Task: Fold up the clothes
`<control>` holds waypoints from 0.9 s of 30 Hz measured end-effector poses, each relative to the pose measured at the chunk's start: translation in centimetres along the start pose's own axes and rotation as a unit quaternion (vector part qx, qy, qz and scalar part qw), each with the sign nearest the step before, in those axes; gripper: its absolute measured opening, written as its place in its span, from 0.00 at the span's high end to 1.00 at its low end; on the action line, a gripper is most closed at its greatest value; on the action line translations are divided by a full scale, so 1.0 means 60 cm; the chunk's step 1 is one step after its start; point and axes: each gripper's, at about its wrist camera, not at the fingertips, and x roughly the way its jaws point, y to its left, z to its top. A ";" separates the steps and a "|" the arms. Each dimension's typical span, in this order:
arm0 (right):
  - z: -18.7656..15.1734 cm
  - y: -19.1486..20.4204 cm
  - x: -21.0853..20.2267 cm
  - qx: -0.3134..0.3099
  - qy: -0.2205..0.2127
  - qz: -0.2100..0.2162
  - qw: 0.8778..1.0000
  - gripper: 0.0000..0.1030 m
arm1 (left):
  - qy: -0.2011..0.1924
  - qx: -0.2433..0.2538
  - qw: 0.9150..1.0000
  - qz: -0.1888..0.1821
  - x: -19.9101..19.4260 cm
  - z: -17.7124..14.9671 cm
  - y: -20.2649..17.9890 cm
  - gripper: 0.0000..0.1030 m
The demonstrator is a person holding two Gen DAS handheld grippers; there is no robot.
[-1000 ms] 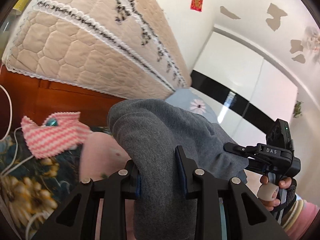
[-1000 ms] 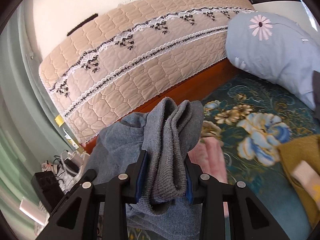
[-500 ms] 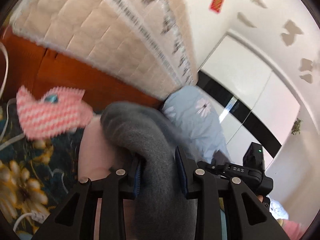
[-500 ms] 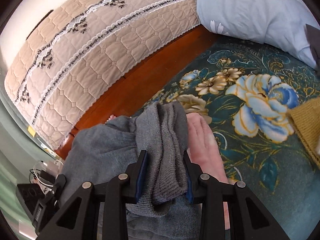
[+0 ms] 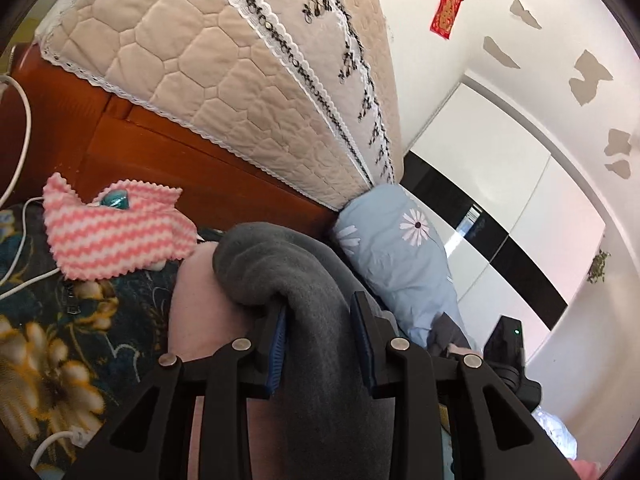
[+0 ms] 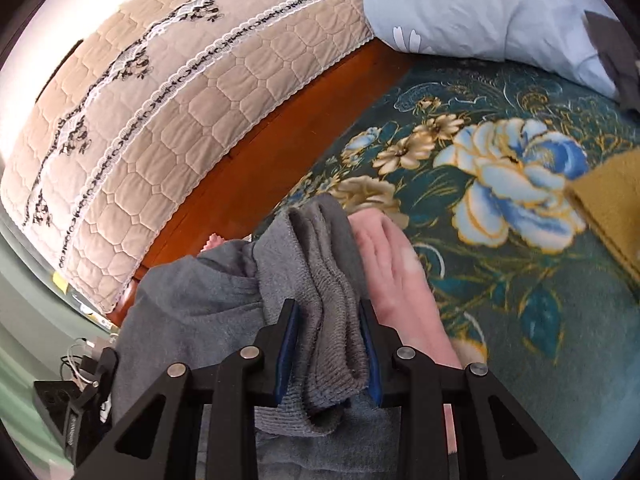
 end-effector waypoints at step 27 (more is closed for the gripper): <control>0.020 0.240 0.096 -0.209 0.073 -0.080 0.972 0.67 | 0.088 -0.051 0.995 -0.020 -0.003 0.005 0.007 0.62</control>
